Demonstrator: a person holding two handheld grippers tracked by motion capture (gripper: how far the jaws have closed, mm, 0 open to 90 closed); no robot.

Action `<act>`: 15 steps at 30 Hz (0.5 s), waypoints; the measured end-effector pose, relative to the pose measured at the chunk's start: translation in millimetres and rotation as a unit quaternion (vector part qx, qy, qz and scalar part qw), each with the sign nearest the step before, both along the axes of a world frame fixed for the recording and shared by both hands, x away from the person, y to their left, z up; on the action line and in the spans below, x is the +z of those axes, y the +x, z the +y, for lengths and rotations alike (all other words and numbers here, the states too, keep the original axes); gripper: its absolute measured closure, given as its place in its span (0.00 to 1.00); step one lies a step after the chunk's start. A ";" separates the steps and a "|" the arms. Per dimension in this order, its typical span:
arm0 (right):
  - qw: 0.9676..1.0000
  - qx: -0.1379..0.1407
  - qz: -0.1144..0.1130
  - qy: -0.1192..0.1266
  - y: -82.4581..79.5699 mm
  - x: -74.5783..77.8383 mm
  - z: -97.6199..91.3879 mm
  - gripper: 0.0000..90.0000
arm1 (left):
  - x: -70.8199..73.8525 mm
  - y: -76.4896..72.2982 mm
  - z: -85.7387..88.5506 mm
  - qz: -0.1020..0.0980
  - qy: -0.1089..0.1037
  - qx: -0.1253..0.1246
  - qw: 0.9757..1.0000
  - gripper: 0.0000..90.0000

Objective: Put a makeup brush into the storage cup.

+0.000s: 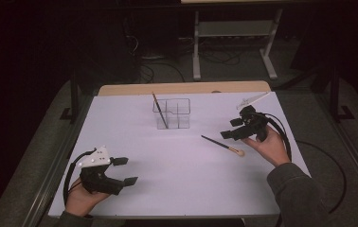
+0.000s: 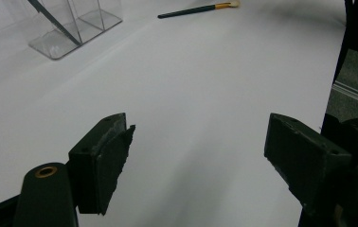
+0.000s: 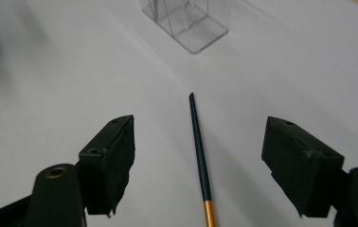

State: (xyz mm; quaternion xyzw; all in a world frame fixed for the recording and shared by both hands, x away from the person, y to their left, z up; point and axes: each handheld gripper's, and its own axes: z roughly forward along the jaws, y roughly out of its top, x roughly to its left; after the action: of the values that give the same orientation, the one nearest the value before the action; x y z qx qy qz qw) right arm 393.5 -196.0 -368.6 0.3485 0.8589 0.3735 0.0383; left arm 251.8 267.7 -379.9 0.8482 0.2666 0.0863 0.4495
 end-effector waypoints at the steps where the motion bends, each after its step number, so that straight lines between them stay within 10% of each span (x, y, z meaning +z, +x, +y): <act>1: 1.000 0.000 -0.002 -0.004 -0.7 -1.7 -1.3 0.30 | -0.2 0.1 -0.1 0.001 -0.001 0.000 1.000 0.25; 15: 1.000 -0.002 0.011 -0.027 -5.0 -20.0 -11.4 0.37 | -0.4 0.6 -0.7 0.000 -0.001 0.002 1.000 0.25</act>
State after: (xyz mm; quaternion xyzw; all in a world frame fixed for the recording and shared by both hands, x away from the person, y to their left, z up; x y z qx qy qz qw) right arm 388.5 -207.5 -388.6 0.3531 0.8682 0.3464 0.0387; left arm 252.4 267.0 -380.3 0.8474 0.2682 0.0869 0.4499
